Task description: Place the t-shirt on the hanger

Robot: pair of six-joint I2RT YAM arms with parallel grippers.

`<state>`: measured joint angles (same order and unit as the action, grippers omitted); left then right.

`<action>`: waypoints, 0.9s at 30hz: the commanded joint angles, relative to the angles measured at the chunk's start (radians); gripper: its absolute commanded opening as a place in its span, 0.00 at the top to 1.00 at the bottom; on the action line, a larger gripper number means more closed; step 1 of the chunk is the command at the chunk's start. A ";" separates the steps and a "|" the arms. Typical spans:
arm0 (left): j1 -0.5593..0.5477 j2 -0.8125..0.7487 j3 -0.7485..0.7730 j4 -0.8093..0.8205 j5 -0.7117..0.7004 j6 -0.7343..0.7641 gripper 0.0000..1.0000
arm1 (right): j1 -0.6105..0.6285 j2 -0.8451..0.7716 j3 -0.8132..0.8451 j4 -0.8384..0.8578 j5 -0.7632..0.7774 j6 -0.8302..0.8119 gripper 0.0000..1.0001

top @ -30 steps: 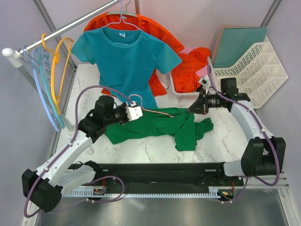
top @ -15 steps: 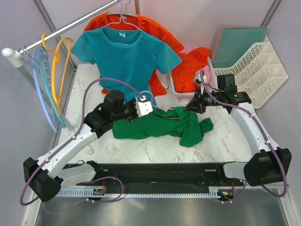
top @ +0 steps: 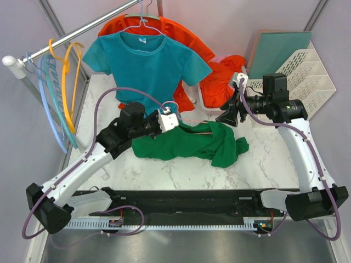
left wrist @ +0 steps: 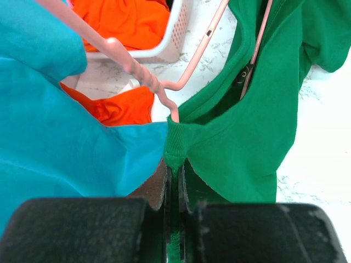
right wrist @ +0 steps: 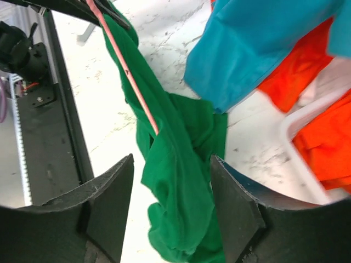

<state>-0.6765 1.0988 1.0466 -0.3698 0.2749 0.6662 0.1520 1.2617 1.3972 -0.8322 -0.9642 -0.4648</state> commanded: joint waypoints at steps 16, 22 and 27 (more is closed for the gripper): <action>-0.029 0.059 0.176 0.028 0.106 -0.020 0.98 | 0.291 0.050 0.198 -0.018 0.237 -0.066 0.28; -0.051 0.065 0.185 0.026 0.103 -0.019 0.98 | 0.374 0.080 0.206 0.040 0.311 -0.044 0.40; -0.060 0.061 0.187 0.026 0.104 -0.016 0.98 | 0.396 0.110 0.229 0.050 0.335 -0.046 0.50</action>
<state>-0.7258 1.1690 1.1828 -0.3767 0.3458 0.6662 0.5362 1.3506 1.5719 -0.8333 -0.6743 -0.5266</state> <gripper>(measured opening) 0.047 0.568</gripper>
